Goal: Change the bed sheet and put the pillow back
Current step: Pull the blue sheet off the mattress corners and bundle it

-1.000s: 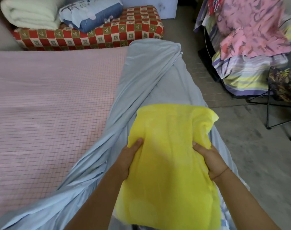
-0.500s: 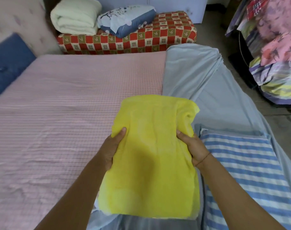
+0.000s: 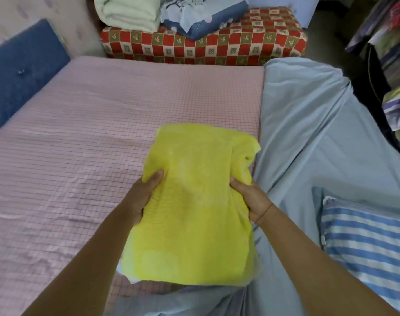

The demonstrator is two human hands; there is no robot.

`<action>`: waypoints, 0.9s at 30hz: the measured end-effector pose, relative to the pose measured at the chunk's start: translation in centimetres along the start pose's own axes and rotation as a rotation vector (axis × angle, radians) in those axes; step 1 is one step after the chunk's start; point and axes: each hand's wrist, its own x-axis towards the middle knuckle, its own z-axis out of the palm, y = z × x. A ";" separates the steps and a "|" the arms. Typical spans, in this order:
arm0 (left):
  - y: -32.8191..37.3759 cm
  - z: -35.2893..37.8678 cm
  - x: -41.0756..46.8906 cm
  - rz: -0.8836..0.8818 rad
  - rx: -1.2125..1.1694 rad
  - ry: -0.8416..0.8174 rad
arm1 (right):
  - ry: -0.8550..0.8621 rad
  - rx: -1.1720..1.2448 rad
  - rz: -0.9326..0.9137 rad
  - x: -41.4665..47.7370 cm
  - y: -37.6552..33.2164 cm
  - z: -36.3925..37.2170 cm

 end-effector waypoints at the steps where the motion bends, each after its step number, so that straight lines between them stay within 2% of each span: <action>1: 0.0 -0.5 0.7 0.001 -0.002 0.005 | -0.006 -0.005 0.005 0.8 0.1 0.3; 13: -2.1 -5.0 7.6 0.004 0.035 0.094 | -0.080 -0.071 0.057 10.0 4.0 0.9; 18: -4.7 -6.3 9.8 0.010 0.149 0.227 | -0.021 -0.212 0.082 12.2 6.1 0.2; 22: -6.2 -5.4 10.6 0.012 0.293 0.356 | 0.005 -0.470 0.107 12.9 7.0 -0.1; 27: -6.9 -3.8 10.3 0.084 0.345 0.432 | 0.047 -0.436 0.145 11.6 7.4 0.1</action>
